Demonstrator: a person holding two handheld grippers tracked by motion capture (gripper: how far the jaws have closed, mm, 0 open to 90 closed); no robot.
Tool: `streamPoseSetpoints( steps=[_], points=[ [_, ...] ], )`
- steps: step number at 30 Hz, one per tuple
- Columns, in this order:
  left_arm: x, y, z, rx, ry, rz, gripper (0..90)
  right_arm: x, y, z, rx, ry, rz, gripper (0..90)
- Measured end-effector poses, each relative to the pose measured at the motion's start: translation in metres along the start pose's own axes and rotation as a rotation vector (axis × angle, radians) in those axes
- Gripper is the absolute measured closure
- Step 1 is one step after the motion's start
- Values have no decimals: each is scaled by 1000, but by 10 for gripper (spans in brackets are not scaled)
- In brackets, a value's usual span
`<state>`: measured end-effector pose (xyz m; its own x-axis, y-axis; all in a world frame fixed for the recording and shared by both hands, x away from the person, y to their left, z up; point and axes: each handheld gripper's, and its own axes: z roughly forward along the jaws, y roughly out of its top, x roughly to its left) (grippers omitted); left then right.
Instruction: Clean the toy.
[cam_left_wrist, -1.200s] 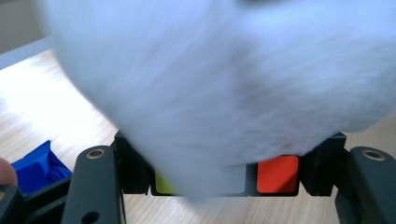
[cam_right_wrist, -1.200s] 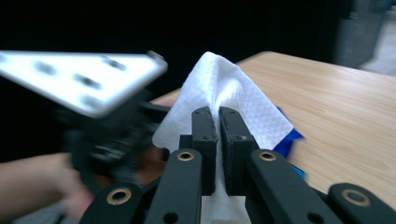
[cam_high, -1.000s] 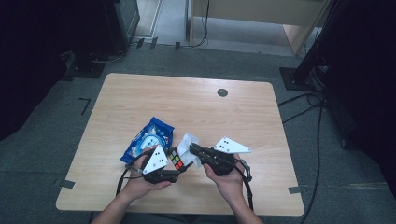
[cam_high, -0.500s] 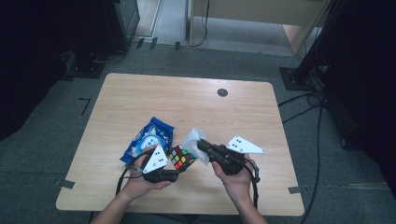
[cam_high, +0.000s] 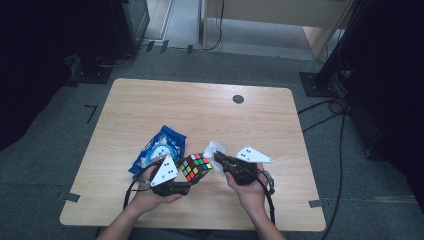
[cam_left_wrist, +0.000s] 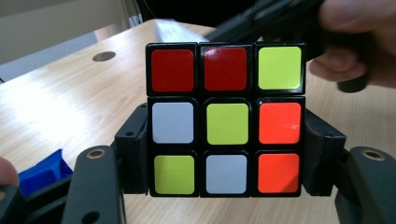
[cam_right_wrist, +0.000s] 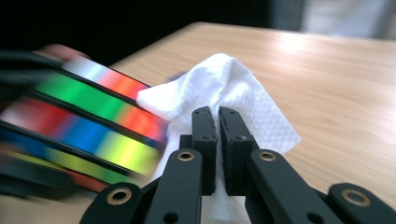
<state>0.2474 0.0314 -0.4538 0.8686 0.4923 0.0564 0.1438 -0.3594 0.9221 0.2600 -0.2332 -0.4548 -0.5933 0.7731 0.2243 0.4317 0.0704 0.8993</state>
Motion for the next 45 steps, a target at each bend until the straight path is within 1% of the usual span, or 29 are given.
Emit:
streamPoseSetpoints(
  steps=[1,2,3,5,7,8,10,12,14,16,18,19,20,22,24,25,27,29,30,32,34,35,37,38,39,40,41,45],
  points=[
    [1,0,-1,-2,2,-4,342,-8,-2,0,6,-24,17,864],
    [2,0,-1,-3,6,-7,341,-16,-4,-1,12,-60,25,864],
    [4,0,-2,-5,9,-13,342,-23,-5,-3,16,-98,28,864],
    [6,0,-2,-5,13,-21,342,-37,-7,-8,14,-159,36,863],
    [7,-1,-2,-6,17,-29,341,-49,-7,-14,10,-211,50,858],
    [8,-1,-3,-4,18,-28,342,-55,-7,-17,6,-229,64,852],
    [8,-1,-3,-3,20,-29,342,-62,-8,-21,-6,-242,95,826],
    [8,-1,-2,-2,20,-30,341,-65,-8,-22,-13,-234,111,785],
    [8,-1,-2,0,22,-29,342,-63,-7,-22,-18,-229,101,725],
    [8,-1,-2,1,23,-30,341,-57,-4,-21,-34,-213,101,650],
    [9,-1,-1,2,26,-33,341,-48,0,-20,-57,-192,92,540],
    [9,-2,-1,3,27,-33,341,-42,2,-20,-61,-175,108,494],
    [9,-2,-1,3,27,-34,341,-36,6,-20,-66,-137,130,472],
    [9,-2,-1,4,30,-36,341,-20,14,-21,-77,-27,190,401],
    [9,-3,1,5,36,-37,341,0,21,-19,-76,59,220,314],
    [8,-3,1,5,41,-32,341,10,24,-18,-73,87,232,273],
    [5,-3,3,10,67,-19,341,26,27,-15,-62,126,246,228],
    [3,-2,3,11,73,-16,342,36,27,-10,-42,142,272,194],
    [2,-2,4,9,73,-12,341,39,26,-7,-40,144,279,185],
    [0,-1,4,5,84,-7,341,44,23,-1,-9,134,278,185],
    [-1,0,4,1,86,-5,342,46,18,6,22,122,283,185],
    [-2,0,4,-1,86,-5,341,47,16,8,35,131,296,195],
    [-2,0,4,-6,88,-3,341,48,13,12,49,130,309,253],
    [-3,1,4,-7,91,-2,341,47,12,13,53,131,316,261],
    [-3,1,4,-7,95,-2,341,46,12,14,58,144,331,279],
    [-4,1,5,-5,104,-2,341,46,11,15,60,158,355,325],
    [-4,1,6,-4,104,-4,341,45,10,14,56,175,370,341],
    [-4,0,9,10,89,-10,340,43,10,14,74,162,383,345]
  ],
)
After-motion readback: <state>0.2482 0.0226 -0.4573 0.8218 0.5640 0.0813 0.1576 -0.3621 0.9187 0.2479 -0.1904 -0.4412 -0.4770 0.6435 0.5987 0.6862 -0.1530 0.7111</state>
